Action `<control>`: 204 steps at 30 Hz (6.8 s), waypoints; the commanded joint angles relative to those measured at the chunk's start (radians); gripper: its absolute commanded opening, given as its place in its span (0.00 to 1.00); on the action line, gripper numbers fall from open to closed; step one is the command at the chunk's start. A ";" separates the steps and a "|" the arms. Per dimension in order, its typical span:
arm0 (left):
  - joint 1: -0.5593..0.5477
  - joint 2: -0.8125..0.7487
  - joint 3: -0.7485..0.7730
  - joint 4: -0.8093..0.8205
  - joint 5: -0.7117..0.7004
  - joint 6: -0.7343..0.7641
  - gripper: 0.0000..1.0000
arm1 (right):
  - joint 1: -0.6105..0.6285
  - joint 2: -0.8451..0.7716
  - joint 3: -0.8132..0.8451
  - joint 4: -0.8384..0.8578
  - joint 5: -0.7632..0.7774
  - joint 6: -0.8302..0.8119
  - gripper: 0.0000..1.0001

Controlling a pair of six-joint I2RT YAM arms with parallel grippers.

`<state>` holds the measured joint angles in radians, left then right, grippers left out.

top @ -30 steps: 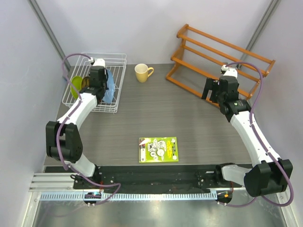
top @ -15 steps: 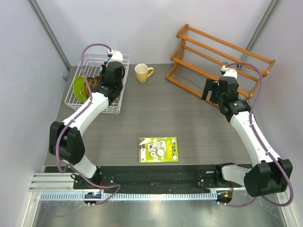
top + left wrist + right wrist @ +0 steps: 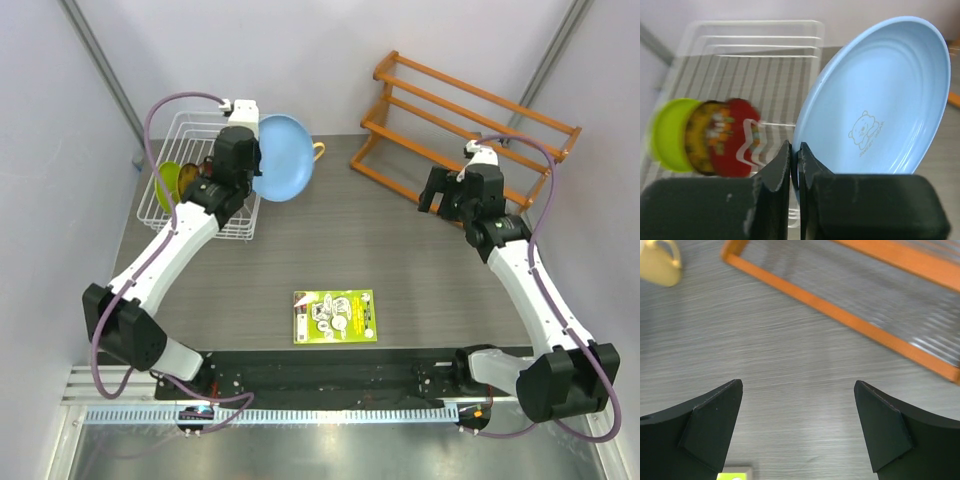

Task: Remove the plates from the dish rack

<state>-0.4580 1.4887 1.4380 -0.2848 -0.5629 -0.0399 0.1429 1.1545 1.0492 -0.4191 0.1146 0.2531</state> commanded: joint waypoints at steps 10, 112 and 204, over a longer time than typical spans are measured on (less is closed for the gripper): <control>-0.005 0.074 -0.154 0.144 0.662 -0.503 0.00 | 0.018 0.046 -0.136 0.332 -0.429 0.216 0.99; 0.490 0.257 -0.195 0.345 0.419 -0.371 0.09 | 0.087 0.254 -0.066 -0.010 0.017 0.123 0.73; 0.099 -0.240 -0.393 0.220 0.374 -0.333 0.92 | -0.020 0.332 -0.175 0.462 -0.501 0.293 0.01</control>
<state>-0.3626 1.3182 1.0206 0.0090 0.0132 -0.5079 0.1120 1.4666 0.8494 -0.0074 -0.3286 0.5556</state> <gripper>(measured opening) 0.890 0.075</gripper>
